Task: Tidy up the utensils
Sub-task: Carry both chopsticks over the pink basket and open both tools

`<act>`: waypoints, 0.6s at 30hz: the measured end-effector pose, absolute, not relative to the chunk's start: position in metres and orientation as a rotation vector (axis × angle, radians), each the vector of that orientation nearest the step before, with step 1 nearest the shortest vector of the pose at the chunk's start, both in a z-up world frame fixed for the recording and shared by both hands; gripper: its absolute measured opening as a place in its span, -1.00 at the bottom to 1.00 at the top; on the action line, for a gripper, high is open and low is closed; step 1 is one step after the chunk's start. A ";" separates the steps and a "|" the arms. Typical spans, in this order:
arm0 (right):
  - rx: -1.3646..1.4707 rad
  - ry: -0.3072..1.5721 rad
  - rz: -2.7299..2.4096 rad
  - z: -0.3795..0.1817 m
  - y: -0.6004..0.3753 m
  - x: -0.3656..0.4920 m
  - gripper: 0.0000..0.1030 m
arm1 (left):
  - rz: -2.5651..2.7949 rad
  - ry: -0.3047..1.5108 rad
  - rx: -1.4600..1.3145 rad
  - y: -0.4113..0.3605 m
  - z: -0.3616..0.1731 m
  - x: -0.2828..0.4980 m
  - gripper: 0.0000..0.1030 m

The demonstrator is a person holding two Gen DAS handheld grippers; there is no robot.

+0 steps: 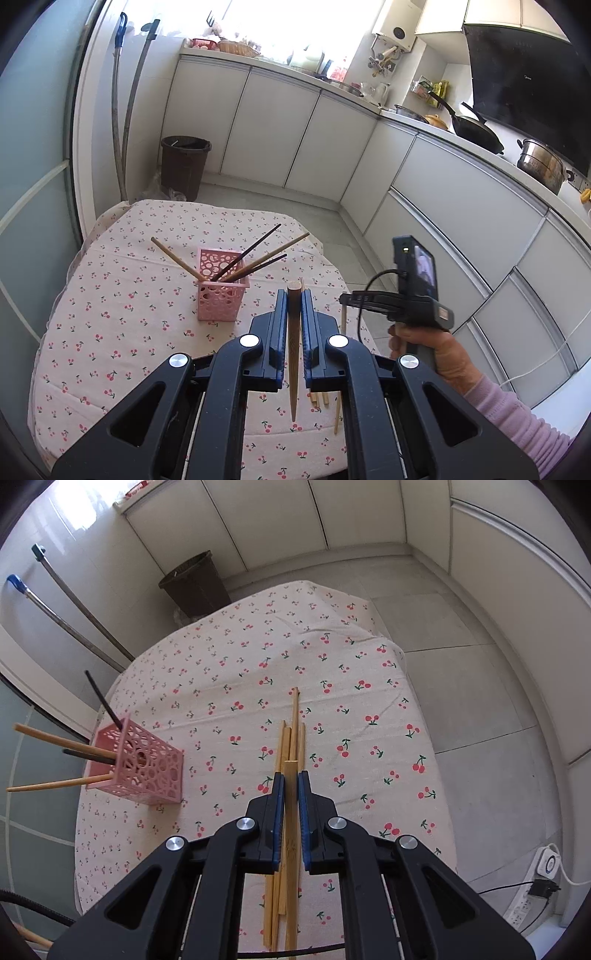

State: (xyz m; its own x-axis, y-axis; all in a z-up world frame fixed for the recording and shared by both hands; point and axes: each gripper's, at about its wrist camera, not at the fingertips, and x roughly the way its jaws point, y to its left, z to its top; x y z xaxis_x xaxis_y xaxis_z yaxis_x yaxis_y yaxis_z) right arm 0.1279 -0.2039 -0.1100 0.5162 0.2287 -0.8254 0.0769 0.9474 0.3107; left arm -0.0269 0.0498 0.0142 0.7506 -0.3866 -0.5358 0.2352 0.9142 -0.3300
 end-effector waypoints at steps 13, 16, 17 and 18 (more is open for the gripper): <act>0.324 0.819 0.242 -0.025 -0.188 0.074 -0.85 | -0.275 0.611 -0.257 0.062 0.019 -0.027 -0.87; 0.332 0.781 0.272 -0.009 -0.186 0.069 -0.85 | -0.253 0.600 -0.276 0.068 0.023 -0.024 -0.87; 0.334 0.770 0.280 -0.005 -0.185 0.067 -0.85 | -0.248 0.595 -0.283 0.070 0.026 -0.022 -0.87; 0.335 0.757 0.287 0.001 -0.184 0.066 -0.85 | -0.240 0.587 -0.290 0.073 0.029 -0.021 -0.87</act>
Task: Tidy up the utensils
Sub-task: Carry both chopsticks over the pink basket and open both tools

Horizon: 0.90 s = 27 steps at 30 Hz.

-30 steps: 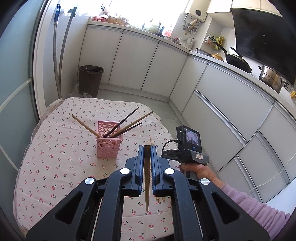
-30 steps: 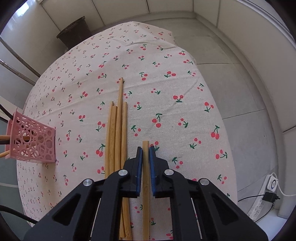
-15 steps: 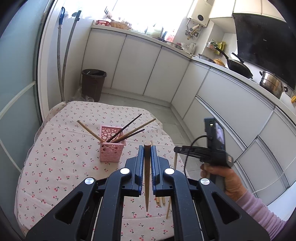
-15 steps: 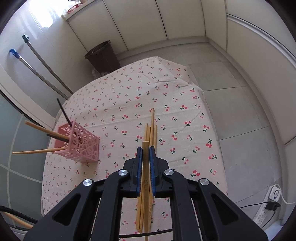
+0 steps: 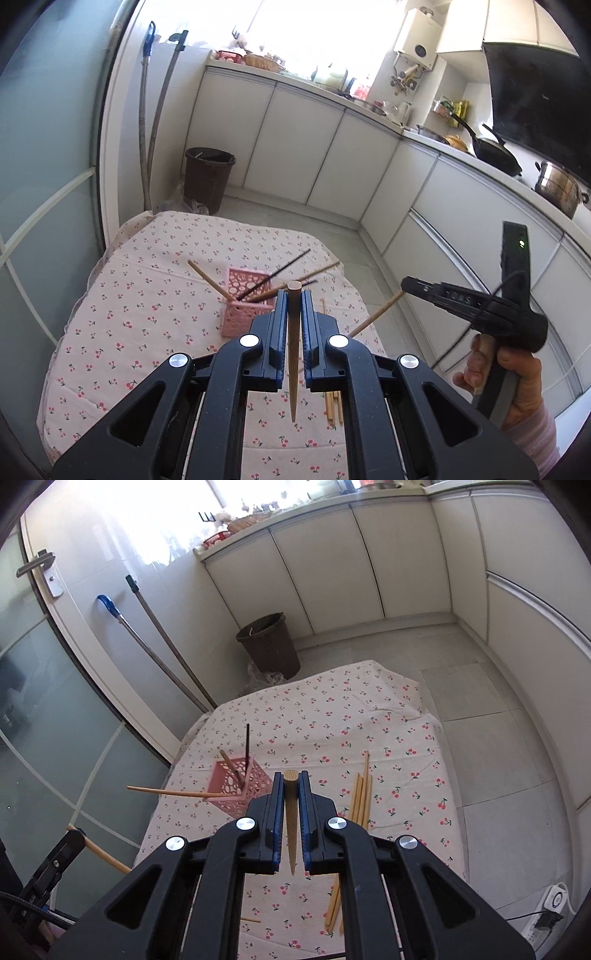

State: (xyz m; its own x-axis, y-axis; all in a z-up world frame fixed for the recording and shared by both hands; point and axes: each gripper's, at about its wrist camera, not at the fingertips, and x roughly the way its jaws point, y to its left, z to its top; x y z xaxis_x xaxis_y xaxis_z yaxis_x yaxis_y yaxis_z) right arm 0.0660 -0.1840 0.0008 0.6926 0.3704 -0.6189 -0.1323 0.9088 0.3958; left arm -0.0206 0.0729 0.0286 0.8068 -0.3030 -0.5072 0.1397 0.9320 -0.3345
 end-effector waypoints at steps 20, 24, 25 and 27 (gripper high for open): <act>0.422 0.504 0.389 0.108 -0.179 0.068 -0.85 | -0.071 0.340 -0.258 0.088 0.113 0.050 -0.87; 0.418 0.495 0.378 0.108 -0.174 0.080 -0.85 | -0.040 0.363 -0.251 0.085 0.097 0.076 -0.87; 0.414 0.495 0.371 0.108 -0.172 0.082 -0.85 | -0.033 0.371 -0.252 0.084 0.091 0.083 -0.87; 0.409 0.497 0.361 0.105 -0.168 0.087 -0.85 | -0.027 0.405 -0.251 0.083 0.075 0.097 -0.86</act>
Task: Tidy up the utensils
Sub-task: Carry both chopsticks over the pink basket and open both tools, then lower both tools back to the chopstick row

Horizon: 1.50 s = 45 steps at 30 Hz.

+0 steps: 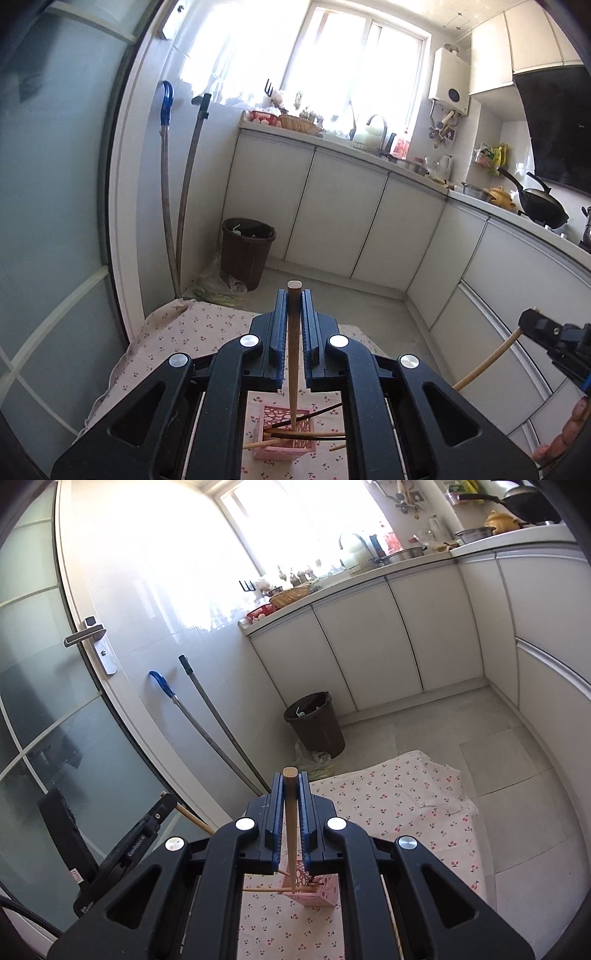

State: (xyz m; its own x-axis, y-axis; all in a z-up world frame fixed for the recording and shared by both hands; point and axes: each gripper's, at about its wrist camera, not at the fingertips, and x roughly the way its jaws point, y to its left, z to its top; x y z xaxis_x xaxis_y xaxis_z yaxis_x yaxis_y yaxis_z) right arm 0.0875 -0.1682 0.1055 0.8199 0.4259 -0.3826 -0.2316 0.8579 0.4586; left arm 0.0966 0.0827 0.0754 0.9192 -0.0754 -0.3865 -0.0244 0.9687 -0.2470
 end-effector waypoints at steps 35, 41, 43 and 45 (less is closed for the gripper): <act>0.316 0.653 0.383 0.023 -0.076 0.148 -0.46 | -0.005 0.542 -0.423 0.132 0.061 0.076 -0.29; 0.232 0.631 0.338 0.030 -0.080 0.124 -0.15 | -0.040 0.576 -0.357 0.113 0.056 0.071 -0.18; 0.215 0.631 0.315 0.030 -0.086 0.116 -0.15 | -0.039 0.584 -0.319 0.105 0.054 0.067 -0.15; 0.204 0.634 0.296 0.028 -0.093 0.108 -0.11 | -0.032 0.586 -0.285 0.099 0.052 0.064 -0.10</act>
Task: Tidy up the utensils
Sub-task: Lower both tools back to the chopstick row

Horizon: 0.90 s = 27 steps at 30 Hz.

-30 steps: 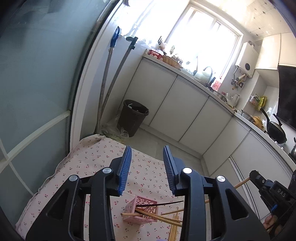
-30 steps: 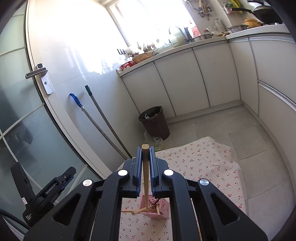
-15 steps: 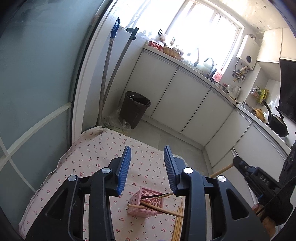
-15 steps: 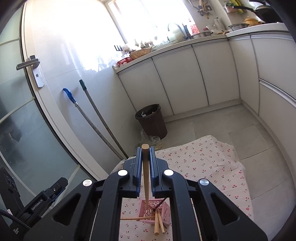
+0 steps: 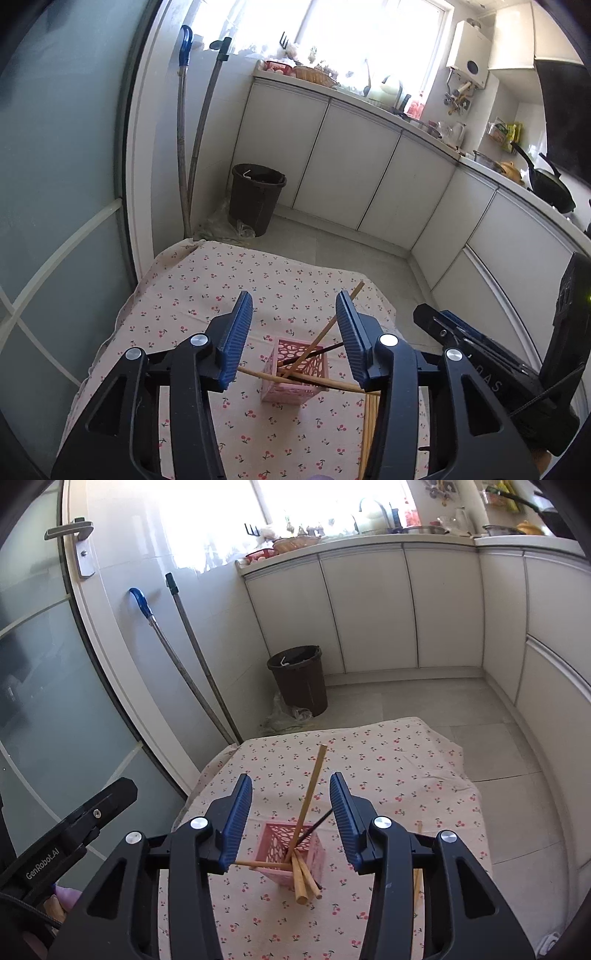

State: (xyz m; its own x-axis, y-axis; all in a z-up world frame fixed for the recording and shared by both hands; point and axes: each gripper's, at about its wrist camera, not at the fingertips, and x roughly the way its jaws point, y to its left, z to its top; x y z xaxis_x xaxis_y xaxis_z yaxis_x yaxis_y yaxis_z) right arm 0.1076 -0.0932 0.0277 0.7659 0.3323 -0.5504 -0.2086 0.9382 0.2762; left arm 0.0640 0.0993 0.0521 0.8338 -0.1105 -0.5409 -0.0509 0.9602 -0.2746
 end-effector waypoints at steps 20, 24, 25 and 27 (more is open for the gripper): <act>0.132 0.644 0.048 0.008 -0.154 0.057 0.74 | -0.086 0.684 -0.170 0.048 0.022 0.047 0.58; 0.140 0.648 -0.002 0.005 -0.170 0.052 0.79 | -0.095 0.700 -0.139 0.039 0.014 0.045 0.66; 0.145 0.648 -0.012 0.005 -0.175 0.050 0.80 | -0.098 0.706 -0.131 0.036 0.011 0.045 0.67; 0.152 0.648 -0.025 0.005 -0.185 0.045 0.80 | -0.108 0.724 -0.112 0.030 0.005 0.045 0.70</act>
State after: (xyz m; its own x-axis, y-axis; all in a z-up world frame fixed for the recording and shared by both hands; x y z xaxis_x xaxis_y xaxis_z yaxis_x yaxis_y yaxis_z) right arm 0.0452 -0.1851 0.0054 0.7972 0.0245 -0.6032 0.0707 0.9885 0.1336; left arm 0.0446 0.0300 0.0053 0.7437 -0.1373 -0.6542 0.0601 0.9885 -0.1391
